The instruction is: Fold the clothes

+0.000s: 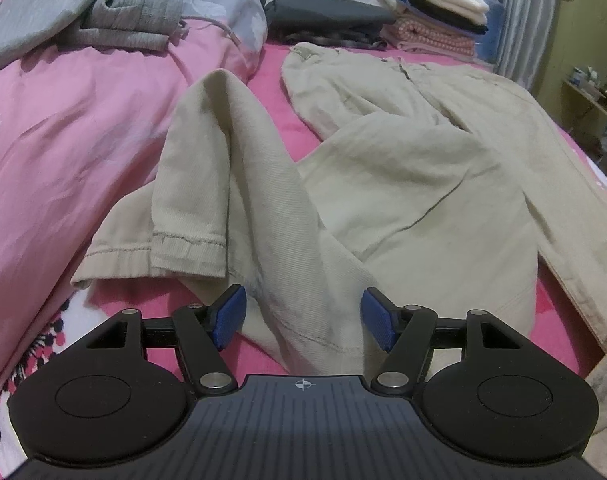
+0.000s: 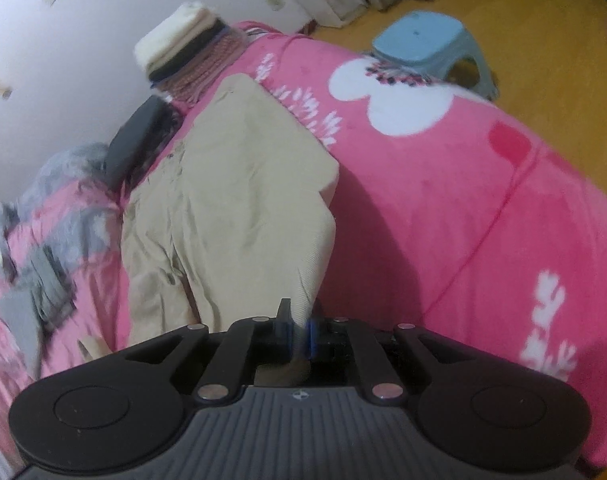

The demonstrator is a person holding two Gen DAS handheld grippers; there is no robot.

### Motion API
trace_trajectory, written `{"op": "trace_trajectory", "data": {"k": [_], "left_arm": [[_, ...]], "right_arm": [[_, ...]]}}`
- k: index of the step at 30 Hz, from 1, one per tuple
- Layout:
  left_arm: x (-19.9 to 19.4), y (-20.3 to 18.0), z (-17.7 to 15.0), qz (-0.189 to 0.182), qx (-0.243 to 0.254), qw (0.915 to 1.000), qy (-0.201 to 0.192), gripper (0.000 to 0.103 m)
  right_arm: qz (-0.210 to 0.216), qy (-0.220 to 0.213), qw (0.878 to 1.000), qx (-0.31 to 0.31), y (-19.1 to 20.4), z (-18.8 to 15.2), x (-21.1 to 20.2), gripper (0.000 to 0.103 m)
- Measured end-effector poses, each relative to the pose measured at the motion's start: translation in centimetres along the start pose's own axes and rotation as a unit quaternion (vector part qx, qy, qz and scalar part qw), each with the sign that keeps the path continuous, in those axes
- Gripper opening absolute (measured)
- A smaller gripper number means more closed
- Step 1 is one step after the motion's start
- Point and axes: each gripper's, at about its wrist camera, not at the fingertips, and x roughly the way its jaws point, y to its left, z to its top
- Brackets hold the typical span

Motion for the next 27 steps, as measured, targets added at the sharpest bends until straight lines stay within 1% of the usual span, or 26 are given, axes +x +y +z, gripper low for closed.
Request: {"op": "trace_trajectory", "data": {"k": [4,8,12,16,19,23,26,27], "left_arm": [[-0.2,0.0,-0.1,-0.001,-0.002,1.0000,0.001,0.066],[-0.4,0.1,-0.2,-0.003,-0.005,1.0000,0.002,0.066],[-0.9,0.2,-0.5,-0.011,-0.010,0.9999,0.000,0.066],[-1.5,0.1,-0.9,-0.017,-0.002,0.9998,-0.003,0.066],[-1.8,0.0,-1.1,-0.021,0.008,0.9997,-0.005,0.066],[-2.8,-0.3,-1.2,-0.015,0.020,0.9995,-0.021,0.066],[-4.0,-0.9,-0.9,-0.016,0.027,0.9985,-0.045,0.066],[-4.4,-1.4,-0.8,-0.019,0.032,0.9978,-0.056,0.066]], "right_arm": [[0.019,-0.003,0.998,0.054,-1.1,0.1,-0.1,0.011],[0.028,-0.026,0.997,0.069,-1.1,0.3,-1.6,0.013],[0.030,-0.074,0.996,0.050,-0.5,0.8,-4.9,0.013],[0.022,-0.140,0.990,0.018,0.0,1.4,-9.5,0.013],[0.001,-0.193,0.981,-0.014,0.0,2.1,-13.3,0.013],[-0.018,-0.255,0.965,-0.055,-0.1,3.7,-17.6,0.014],[-0.040,-0.288,0.951,-0.104,0.2,5.5,-19.1,0.015],[-0.048,-0.293,0.947,-0.121,0.3,6.2,-19.1,0.015]]}}
